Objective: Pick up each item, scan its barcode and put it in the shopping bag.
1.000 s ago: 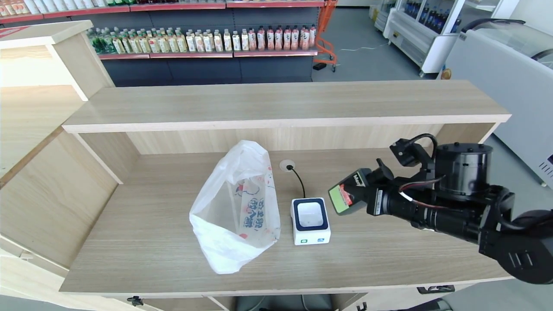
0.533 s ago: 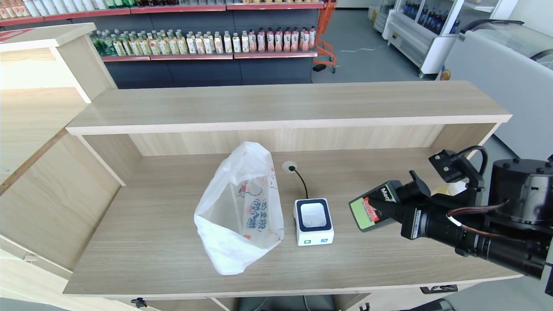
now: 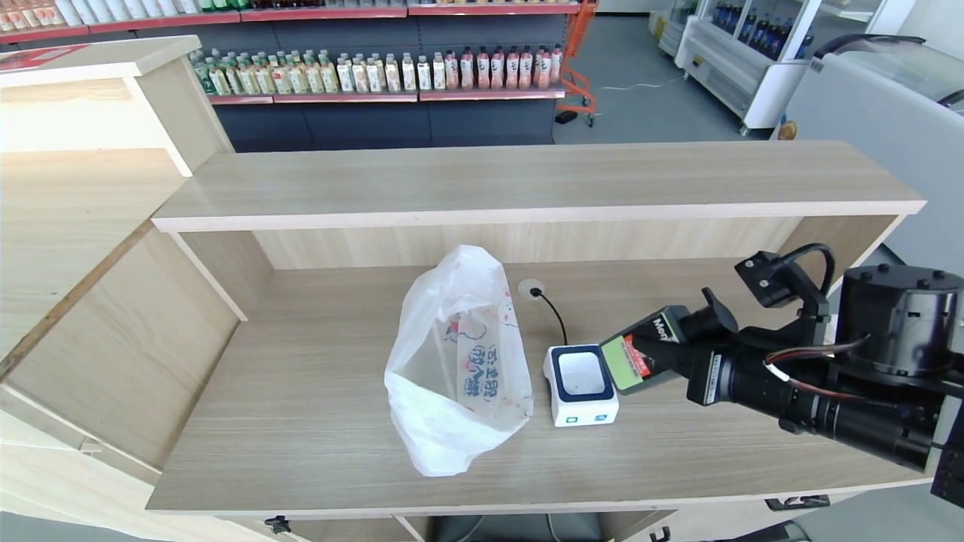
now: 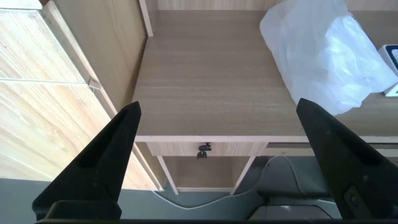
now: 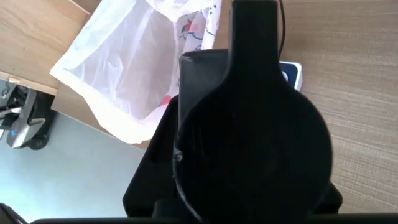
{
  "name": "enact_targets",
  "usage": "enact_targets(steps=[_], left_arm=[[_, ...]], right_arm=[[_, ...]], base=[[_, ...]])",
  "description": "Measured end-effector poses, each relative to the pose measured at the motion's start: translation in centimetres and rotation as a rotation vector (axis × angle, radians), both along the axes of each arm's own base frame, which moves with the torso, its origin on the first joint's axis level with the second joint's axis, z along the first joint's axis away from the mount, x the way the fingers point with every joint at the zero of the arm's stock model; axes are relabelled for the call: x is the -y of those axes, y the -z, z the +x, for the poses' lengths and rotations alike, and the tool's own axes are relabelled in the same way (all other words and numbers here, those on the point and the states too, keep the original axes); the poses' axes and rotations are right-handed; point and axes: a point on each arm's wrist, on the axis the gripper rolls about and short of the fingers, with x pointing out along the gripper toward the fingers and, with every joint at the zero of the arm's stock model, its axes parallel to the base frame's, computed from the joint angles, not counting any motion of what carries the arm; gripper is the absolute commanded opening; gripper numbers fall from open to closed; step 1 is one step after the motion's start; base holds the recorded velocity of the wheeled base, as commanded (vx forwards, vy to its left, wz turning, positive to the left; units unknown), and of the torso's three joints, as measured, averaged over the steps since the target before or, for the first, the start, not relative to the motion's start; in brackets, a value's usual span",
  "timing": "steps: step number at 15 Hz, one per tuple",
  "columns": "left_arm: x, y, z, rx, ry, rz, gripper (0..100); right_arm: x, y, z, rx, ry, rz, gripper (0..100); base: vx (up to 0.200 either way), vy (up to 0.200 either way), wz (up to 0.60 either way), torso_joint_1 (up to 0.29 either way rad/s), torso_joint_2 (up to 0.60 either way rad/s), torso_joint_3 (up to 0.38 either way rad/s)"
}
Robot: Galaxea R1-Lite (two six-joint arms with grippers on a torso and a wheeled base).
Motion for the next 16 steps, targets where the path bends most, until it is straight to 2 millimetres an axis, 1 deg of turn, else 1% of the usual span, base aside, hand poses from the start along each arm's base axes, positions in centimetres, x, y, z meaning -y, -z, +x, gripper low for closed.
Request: enact_targets(steps=[1, 4, 7, 8, 9, 13, 16], left_arm=[[0.0, 0.0, 0.0, 0.0, 0.001, 0.0, 100], [0.0, 0.0, 0.0, 0.0, 0.0, 0.0, 100], [0.0, 0.0, 0.0, 0.0, 0.001, 0.0, 100], [0.0, 0.0, 0.0, 0.0, 0.001, 0.0, 100], [0.0, 0.0, 0.0, 0.0, 0.001, 0.0, 100], [0.0, 0.0, 0.0, 0.0, 0.001, 0.0, 100], [0.0, 0.0, 0.0, 0.0, 0.001, 0.0, 100]], right_arm=[[-0.5, 0.0, 0.8, 0.002, -0.002, 0.001, 0], [-2.7, 0.6, 3.8, -0.007, -0.023, -0.004, 0], [-6.3, 1.7, 6.6, -0.008, -0.085, 0.002, 0], [-7.2, 2.1, 7.4, -0.008, -0.098, 0.005, 0], [-7.8, 2.8, 8.2, -0.015, -0.102, 0.002, 0], [-9.3, 5.6, 10.1, -0.059, -0.109, -0.03, 0], [-11.2, 7.0, 11.8, -0.051, -0.126, -0.035, 0]], base=[[0.0, 0.0, 0.0, 0.0, 0.0, 0.0], [0.0, 0.0, 0.0, 0.0, 0.0, 0.0], [0.0, 0.0, 0.0, 0.0, 0.0, 0.0], [0.0, 0.0, 0.0, 0.0, 0.0, 0.0], [0.0, 0.0, 0.0, 0.0, 0.0, 0.0], [0.0, 0.0, 0.0, 0.0, 0.0, 0.0], [0.0, 0.0, 0.0, 0.0, 0.0, 0.0]])
